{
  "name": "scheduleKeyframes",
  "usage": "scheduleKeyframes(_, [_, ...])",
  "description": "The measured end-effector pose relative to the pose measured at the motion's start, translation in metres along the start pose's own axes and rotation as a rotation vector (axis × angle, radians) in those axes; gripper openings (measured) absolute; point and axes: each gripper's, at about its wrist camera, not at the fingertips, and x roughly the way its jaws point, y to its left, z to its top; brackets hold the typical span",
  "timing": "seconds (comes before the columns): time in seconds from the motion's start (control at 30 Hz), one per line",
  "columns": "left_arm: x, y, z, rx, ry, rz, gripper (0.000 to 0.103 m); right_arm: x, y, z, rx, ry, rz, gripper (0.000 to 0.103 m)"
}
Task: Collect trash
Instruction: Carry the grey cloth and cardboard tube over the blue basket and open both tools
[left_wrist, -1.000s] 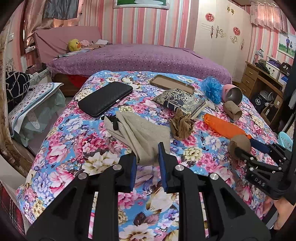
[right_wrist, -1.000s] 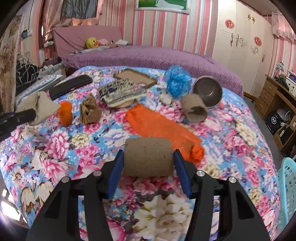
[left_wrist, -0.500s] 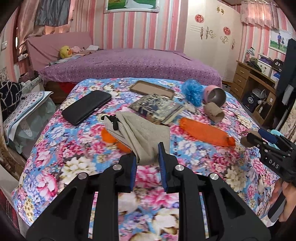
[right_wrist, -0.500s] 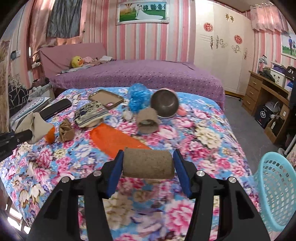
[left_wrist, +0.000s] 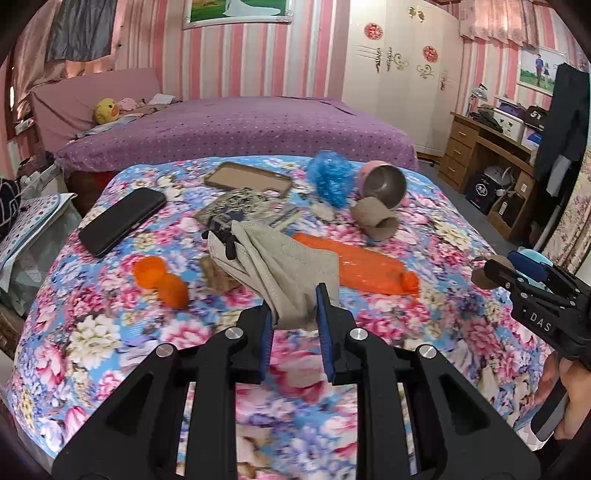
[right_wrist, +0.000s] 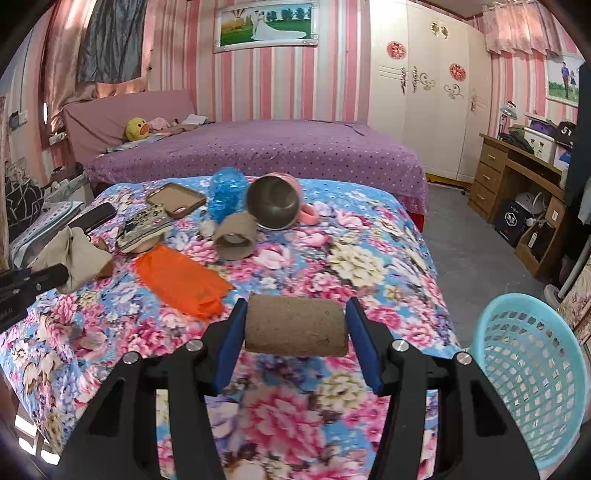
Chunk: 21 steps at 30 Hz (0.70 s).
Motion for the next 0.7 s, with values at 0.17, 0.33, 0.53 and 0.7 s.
scheduleKeyframes(0.17, [0.006, -0.017, -0.003, 0.012, 0.012, -0.007, 0.020, -0.002, -0.015, -0.002, 0.021, -0.003, -0.001, 0.054])
scheduleKeyframes(0.33, [0.008, -0.027, -0.004, 0.010, 0.009, -0.013, 0.020, -0.003, -0.023, -0.003, 0.017, -0.007, -0.010, 0.054])
scheduleKeyframes(0.53, [0.011, -0.039, -0.006, 0.035, 0.010, -0.005, 0.020, -0.004, -0.038, -0.006, 0.018, -0.009, -0.018, 0.054])
scheduleKeyframes(0.7, [0.011, -0.048, -0.009, 0.052, 0.008, -0.002, 0.020, -0.005, -0.054, -0.011, 0.023, -0.015, -0.028, 0.054])
